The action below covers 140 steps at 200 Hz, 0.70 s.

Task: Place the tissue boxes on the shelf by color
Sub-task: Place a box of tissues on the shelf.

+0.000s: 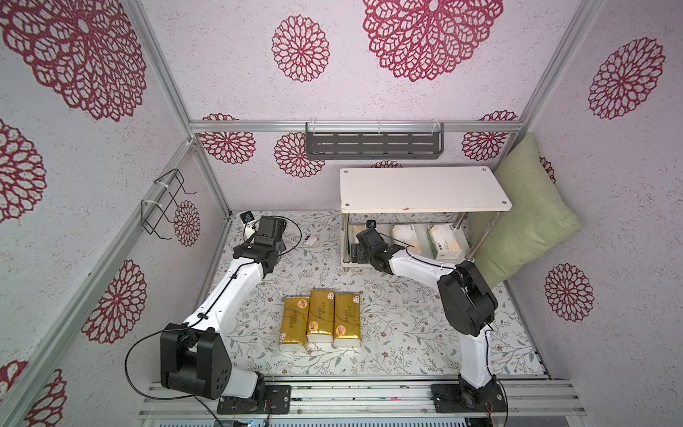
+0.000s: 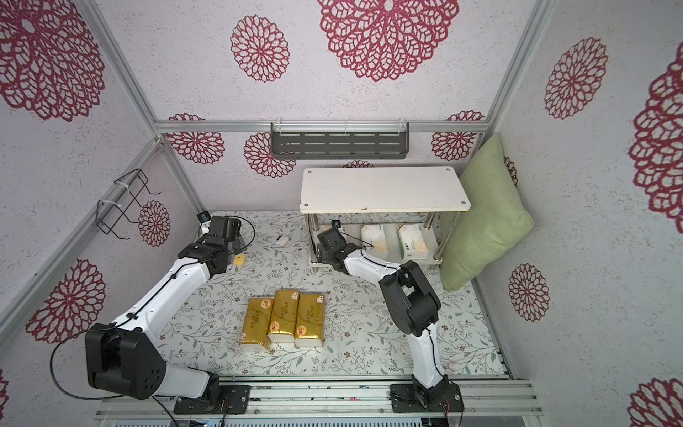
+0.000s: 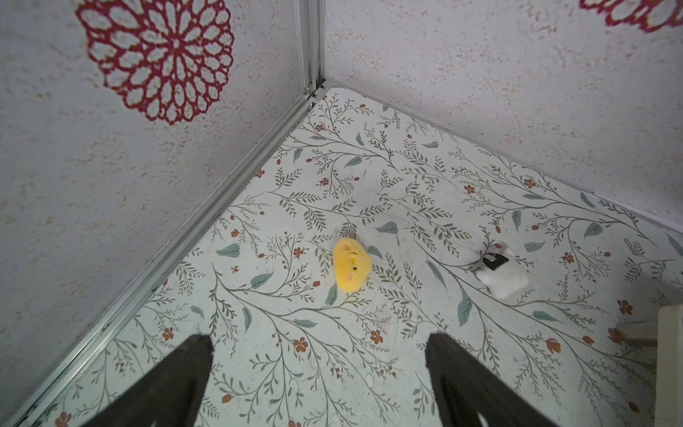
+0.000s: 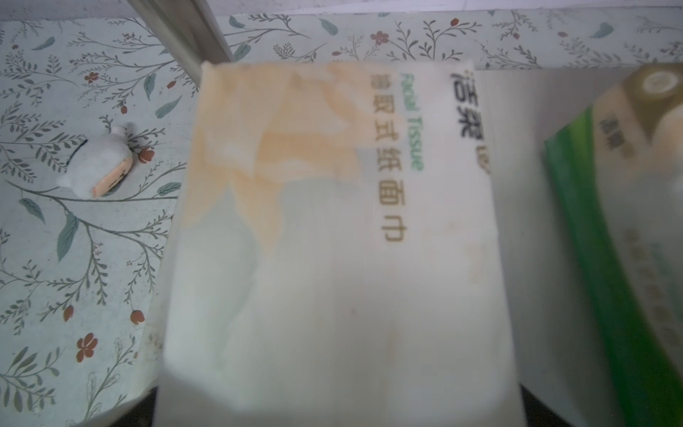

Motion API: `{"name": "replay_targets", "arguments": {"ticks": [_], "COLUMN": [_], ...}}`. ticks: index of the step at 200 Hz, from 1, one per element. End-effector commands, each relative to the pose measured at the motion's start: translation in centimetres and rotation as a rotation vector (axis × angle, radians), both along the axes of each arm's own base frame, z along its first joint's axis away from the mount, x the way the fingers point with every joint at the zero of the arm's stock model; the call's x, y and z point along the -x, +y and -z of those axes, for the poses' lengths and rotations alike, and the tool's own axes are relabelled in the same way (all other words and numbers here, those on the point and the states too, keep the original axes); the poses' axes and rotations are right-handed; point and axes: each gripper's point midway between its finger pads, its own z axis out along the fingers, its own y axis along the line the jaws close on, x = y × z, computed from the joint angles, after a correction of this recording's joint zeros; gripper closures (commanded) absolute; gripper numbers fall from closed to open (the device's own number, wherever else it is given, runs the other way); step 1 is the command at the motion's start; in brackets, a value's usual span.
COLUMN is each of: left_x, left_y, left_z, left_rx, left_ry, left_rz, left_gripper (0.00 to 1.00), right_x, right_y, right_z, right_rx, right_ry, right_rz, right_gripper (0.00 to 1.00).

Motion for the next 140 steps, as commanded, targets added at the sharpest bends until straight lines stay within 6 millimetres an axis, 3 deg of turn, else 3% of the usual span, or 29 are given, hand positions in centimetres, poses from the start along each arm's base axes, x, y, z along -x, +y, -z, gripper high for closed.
{"name": "replay_targets", "arguments": {"ticks": [1,94,140], "left_x": [0.24,0.29,0.22], "left_y": [-0.30,-0.36,-0.49], "left_z": [-0.03,0.19,0.26], "left_rx": [0.005,0.007,0.011], "left_ry": [-0.007,-0.002,-0.003], "left_rz": [0.005,0.006,0.009], "left_gripper": [0.03,0.03,0.03], "right_x": [-1.14,-1.20,-1.18], "right_y": [0.95,1.37,1.24], "right_z": [-2.35,-1.99,-2.76], "right_rx": [-0.066,-0.088,-0.098], "right_ry": [-0.051,-0.042,-0.052], "right_rz": [0.010,0.007,0.010], "right_gripper": [0.08,0.04,0.01]}}
